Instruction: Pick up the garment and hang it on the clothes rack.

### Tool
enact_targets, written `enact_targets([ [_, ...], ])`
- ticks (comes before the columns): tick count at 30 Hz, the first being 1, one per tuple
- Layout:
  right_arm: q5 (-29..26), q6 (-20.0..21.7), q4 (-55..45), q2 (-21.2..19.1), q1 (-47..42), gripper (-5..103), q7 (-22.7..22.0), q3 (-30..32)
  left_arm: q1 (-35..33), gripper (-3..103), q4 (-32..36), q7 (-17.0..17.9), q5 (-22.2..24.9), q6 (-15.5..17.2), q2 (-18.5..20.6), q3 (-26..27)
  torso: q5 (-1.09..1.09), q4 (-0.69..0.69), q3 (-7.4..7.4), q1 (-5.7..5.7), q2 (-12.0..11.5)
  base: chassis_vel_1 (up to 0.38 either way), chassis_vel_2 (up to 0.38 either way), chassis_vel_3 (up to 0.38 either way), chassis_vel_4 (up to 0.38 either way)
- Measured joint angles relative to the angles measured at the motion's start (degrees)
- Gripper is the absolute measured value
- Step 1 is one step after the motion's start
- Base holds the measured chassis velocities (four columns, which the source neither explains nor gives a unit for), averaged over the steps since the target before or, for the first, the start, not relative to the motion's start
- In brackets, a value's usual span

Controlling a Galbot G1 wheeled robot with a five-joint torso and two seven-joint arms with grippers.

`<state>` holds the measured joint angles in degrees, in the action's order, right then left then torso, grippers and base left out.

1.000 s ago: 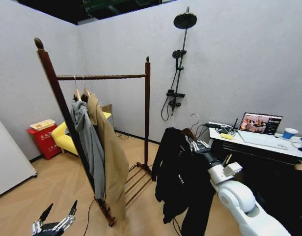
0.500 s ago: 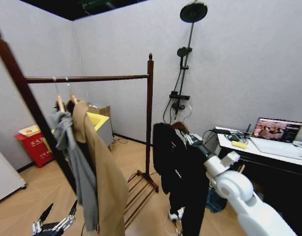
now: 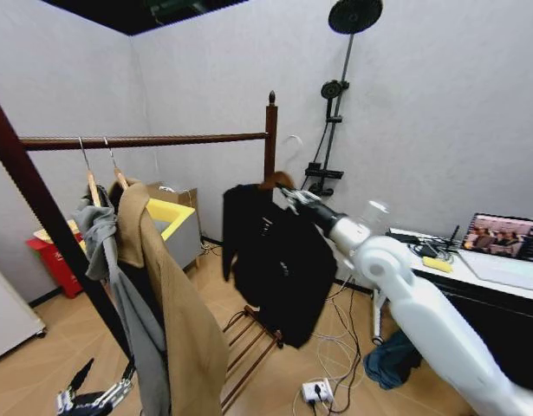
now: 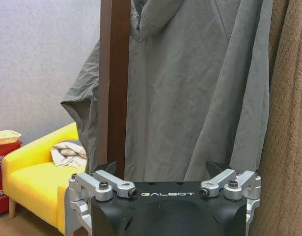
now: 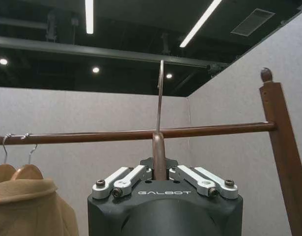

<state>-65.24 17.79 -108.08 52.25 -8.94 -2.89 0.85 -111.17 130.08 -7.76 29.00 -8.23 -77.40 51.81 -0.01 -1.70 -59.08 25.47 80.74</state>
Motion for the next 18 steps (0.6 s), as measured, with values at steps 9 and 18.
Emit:
enact_targets([
  [9,7.8,0.3,19.6,16.0,18.1,10,1.8,-15.8,0.0,100,0.0,0.0,0.0,0.0,0.0,0.0,-0.01,0.01,-0.03,0.09,0.0,0.000,0.000,0.000,0.000],
  [18,11.6,-0.5,33.7,28.1,24.9,10,3.2,-20.7,0.0,100,0.0,0.0,0.0,0.0,0.0,0.0,0.00,-0.02,-0.01,0.06,0.0,0.000,0.000,0.000,0.000],
])
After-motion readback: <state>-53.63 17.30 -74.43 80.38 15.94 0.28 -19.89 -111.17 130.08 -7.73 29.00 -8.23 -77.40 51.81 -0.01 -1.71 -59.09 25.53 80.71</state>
